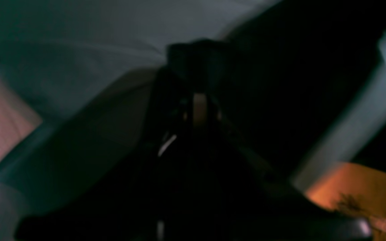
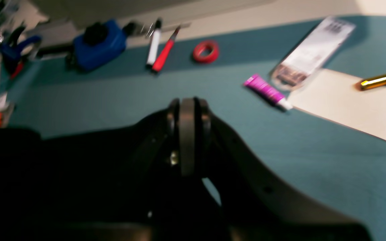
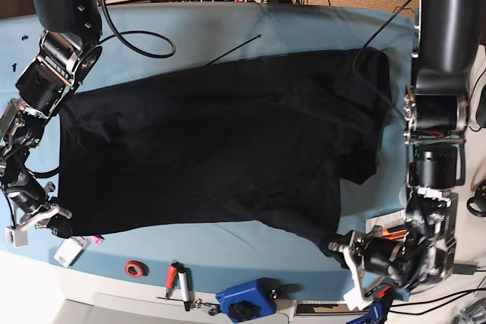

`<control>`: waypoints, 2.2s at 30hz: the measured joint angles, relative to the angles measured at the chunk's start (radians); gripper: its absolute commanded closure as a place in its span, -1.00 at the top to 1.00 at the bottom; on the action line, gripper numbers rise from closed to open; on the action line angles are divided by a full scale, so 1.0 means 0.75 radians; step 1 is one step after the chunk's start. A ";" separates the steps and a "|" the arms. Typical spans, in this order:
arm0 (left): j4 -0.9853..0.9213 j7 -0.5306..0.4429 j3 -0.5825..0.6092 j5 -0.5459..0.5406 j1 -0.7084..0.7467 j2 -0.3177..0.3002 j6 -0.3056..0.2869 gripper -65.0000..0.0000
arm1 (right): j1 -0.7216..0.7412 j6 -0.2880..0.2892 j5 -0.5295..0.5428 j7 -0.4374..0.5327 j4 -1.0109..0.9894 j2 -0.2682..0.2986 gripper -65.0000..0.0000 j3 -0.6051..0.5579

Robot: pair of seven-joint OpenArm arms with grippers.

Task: Layout the t-shirt on the table in an organized manner, then fold the t-shirt properly
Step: 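Lift the hem with the left gripper and fold it over toward the collar, then lay the folded hem down with the left gripper and release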

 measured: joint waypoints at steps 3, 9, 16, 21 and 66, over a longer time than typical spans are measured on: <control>0.004 0.004 0.001 -0.306 0.067 -0.030 -0.102 -1.00 | 0.000 0.014 0.048 -0.066 0.000 0.001 -1.00 0.000; 0.003 0.007 0.001 -0.591 0.263 -0.045 -0.160 -1.00 | -0.023 0.015 0.124 -0.160 0.000 0.001 -1.00 0.001; 0.062 0.008 0.001 -0.585 0.504 -0.082 -0.159 -1.00 | -0.155 0.022 0.397 -0.316 0.066 0.007 -1.00 0.000; 0.299 -0.001 0.002 -0.583 0.701 -0.144 -0.156 -1.00 | -0.326 0.022 0.435 -0.328 0.189 0.007 -1.00 0.005; 1.274 0.014 -0.283 -0.439 1.436 -0.243 -0.254 -0.96 | -0.758 0.022 0.411 -0.468 0.458 -0.001 -1.00 0.381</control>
